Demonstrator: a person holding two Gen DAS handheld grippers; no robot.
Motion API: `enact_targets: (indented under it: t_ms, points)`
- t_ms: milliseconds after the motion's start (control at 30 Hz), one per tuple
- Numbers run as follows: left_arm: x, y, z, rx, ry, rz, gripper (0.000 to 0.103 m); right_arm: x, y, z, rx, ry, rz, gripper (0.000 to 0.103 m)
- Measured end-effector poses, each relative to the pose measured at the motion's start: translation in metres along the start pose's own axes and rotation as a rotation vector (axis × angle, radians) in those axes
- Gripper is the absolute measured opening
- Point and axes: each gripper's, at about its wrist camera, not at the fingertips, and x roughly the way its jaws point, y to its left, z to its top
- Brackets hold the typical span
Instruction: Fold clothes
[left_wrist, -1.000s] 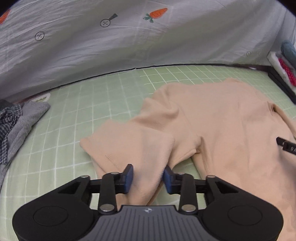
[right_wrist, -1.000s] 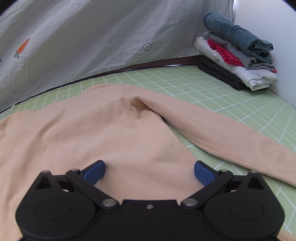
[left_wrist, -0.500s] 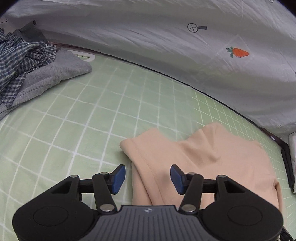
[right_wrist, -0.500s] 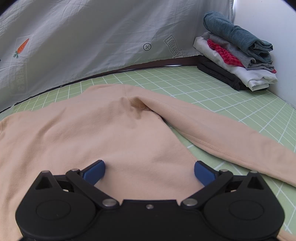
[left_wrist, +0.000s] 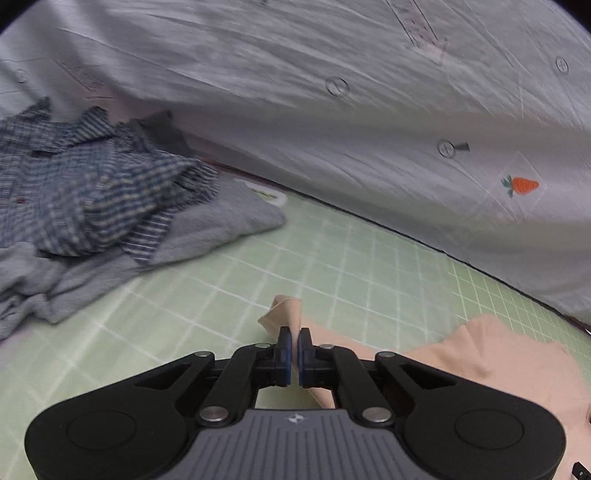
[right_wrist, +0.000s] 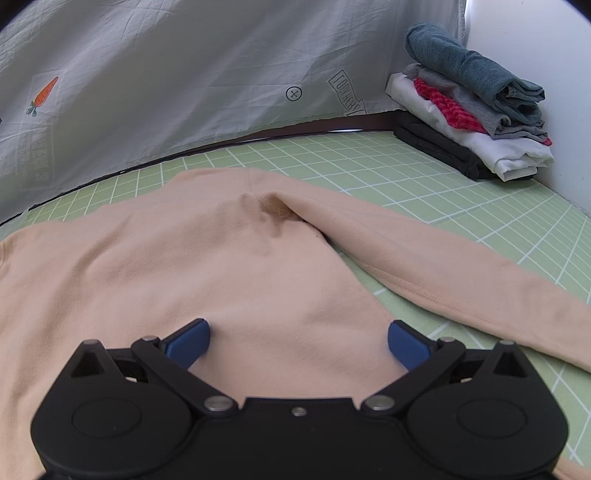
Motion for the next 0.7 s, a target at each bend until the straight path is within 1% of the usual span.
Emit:
enact_targets:
  t_ms: [167, 200, 233, 300, 333, 400, 433, 500, 533, 567, 600, 633, 700]
  points:
    - [-0.062, 0.052, -0.019, -0.056, -0.071, 0.243, 0.004, 0.0, -0.001, 0.0, -0.001, 0.0, 0.003, 0.103]
    - [-0.072, 0.062, -0.024, -0.076, -0.072, 0.277, 0.004, 0.0, -0.001, 0.0, -0.001, 0.0, 0.003, 0.103]
    - [-0.081, 0.071, -0.031, -0.101, -0.065, 0.294, 0.004, 0.0, 0.0, 0.0, -0.001, -0.001, 0.003, 0.103]
    - [-0.094, 0.084, -0.046, -0.15, -0.042, 0.312, 0.004, 0.0, 0.0, 0.0, 0.0, 0.0, 0.002, 0.103]
    - [-0.097, 0.086, -0.052, -0.159, -0.026, 0.322, 0.004, 0.0, 0.0, 0.0, 0.0, 0.0, 0.002, 0.103]
    - [-0.1, 0.086, -0.065, -0.159, 0.009, 0.332, 0.005, 0.0, 0.0, 0.0, 0.0, -0.001, 0.002, 0.103]
    - [-0.102, 0.085, -0.072, -0.159, 0.026, 0.336, 0.008, 0.0, 0.0, 0.0, 0.001, -0.001, 0.002, 0.103]
    - [-0.106, 0.084, -0.082, -0.159, 0.053, 0.347, 0.009, 0.0, 0.0, 0.001, 0.001, -0.001, 0.003, 0.103]
    - [-0.109, 0.083, -0.085, -0.16, 0.059, 0.355, 0.011, 0.0, 0.0, 0.001, 0.002, 0.0, 0.004, 0.103]
    - [-0.112, 0.082, -0.089, -0.161, 0.064, 0.362, 0.017, 0.0, 0.0, 0.001, 0.002, 0.0, 0.005, 0.103]
    - [-0.117, 0.08, -0.091, -0.17, 0.063, 0.36, 0.024, 0.0, -0.001, 0.002, -0.001, 0.004, 0.014, 0.103]
    - [-0.122, 0.078, -0.093, -0.182, 0.059, 0.354, 0.026, 0.0, -0.003, 0.005, -0.019, 0.022, 0.043, 0.103]
    - [-0.131, 0.07, -0.096, -0.188, 0.054, 0.318, 0.029, -0.004, -0.009, 0.012, -0.059, 0.064, 0.115, 0.103]
